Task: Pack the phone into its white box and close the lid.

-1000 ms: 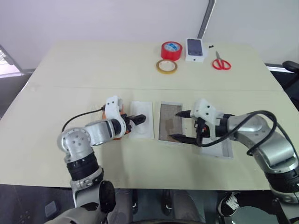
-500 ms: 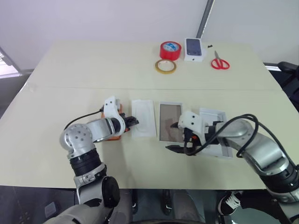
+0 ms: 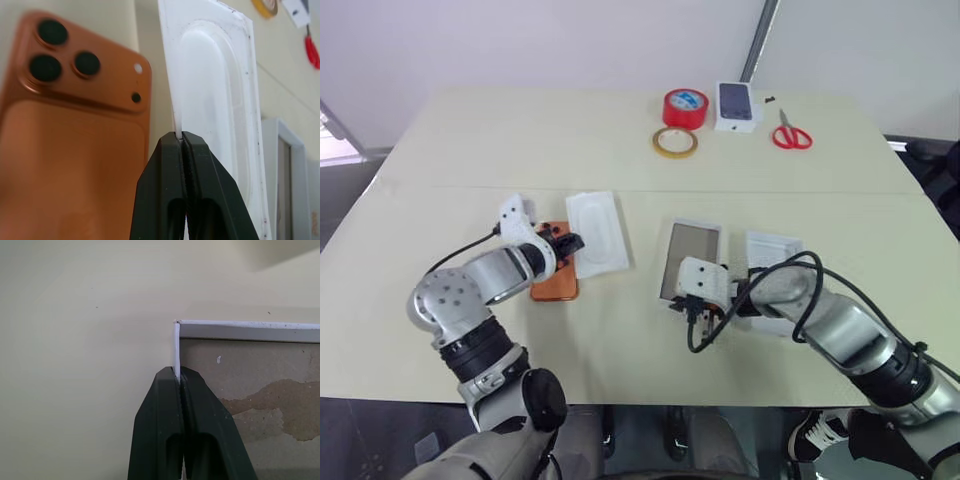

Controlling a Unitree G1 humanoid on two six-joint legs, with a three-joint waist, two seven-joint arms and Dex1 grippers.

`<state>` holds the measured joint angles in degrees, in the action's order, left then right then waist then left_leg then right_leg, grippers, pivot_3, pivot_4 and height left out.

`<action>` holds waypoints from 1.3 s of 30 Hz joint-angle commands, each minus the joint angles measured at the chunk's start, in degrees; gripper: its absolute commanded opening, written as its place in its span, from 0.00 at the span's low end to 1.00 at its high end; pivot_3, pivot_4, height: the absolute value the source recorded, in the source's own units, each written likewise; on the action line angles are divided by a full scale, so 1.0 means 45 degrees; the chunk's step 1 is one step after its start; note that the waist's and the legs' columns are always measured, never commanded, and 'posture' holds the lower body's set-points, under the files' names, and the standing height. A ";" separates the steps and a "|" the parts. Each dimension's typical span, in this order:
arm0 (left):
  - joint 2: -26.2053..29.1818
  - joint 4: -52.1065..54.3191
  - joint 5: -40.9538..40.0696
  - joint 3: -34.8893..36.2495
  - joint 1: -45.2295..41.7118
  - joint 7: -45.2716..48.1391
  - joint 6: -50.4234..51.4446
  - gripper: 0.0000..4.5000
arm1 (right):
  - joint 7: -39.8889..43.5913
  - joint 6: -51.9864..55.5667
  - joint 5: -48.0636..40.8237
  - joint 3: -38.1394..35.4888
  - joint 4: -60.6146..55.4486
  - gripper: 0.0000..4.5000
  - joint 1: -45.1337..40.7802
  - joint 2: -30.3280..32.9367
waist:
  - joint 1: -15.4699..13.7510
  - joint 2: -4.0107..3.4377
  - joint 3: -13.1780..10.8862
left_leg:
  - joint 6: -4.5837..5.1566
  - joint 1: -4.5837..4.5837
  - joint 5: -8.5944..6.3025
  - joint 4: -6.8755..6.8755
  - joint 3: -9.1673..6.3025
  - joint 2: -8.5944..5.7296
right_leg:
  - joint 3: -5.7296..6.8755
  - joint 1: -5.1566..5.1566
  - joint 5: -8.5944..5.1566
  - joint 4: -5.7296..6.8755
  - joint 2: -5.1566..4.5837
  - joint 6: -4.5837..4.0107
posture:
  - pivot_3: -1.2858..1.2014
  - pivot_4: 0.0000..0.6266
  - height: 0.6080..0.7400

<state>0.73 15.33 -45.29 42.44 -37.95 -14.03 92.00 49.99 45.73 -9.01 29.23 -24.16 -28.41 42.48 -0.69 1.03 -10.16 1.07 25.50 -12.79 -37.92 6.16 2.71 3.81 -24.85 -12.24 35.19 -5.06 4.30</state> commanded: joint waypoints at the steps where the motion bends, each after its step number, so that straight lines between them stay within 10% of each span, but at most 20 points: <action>1: 0.0309 0.0432 -0.0522 0.0394 -0.0590 0.0024 0.0112 0.00 | 0.0050 -0.0541 0.0270 0.0445 0.0211 0.00 -0.0762 -0.1064 | 0.0034 0.0002 -0.0001 | 0.0000 -0.0003 0.0000 0.0000 0.0001 0.0002 | 0.0000 0.0000 0.0001 0.0003 0.0003 0.0000 | 0.52 0.24 1.00; 8: 0.0490 0.0321 -0.1192 0.0441 -0.0801 -0.0355 0.0112 0.00 | 0.0060 -0.1984 0.1260 0.1162 0.1872 0.00 -0.1696 -0.2652 | -0.0019 0.0009 -0.0002 | -0.0005 -0.0002 0.0004 0.0001 0.0002 0.0000 | 0.0003 -0.0001 0.0003 0.0013 0.0003 0.0003 | 0.52 0.24 1.00; 18: -0.0264 0.0813 -0.2422 -0.0387 -0.0203 -0.1512 0.0112 0.00 | 0.0229 -0.1299 0.0104 -0.1742 0.1528 1.00 -0.1492 -0.2292 | -0.0004 0.0015 -0.0002 | -0.0006 -0.0005 0.0003 -0.0001 0.0006 -0.0002 | 0.0002 0.0008 0.0004 0.0012 -0.0008 0.0003 | 0.52 0.24 1.00; 39: -0.1136 0.1107 -0.3468 -0.3458 0.1159 -0.3405 0.0112 0.00 | 0.0257 -0.2170 0.0452 -0.3259 0.2700 1.00 -0.0910 -0.0494 | -0.0019 0.0020 -0.0003 | 0.0000 -0.0002 -0.0001 0.0001 0.0006 -0.0005 | 0.0000 0.0005 0.0001 -0.0003 -0.0005 -0.0001 | 0.52 0.24 1.00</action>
<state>-4.46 18.81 -59.35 27.83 -31.99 -29.21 92.00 51.47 36.92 -7.34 15.22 -11.55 -32.27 40.46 -0.78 1.12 -10.17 1.07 25.50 -12.80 -37.92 6.19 2.68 3.80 -24.83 -12.23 35.16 -5.10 4.30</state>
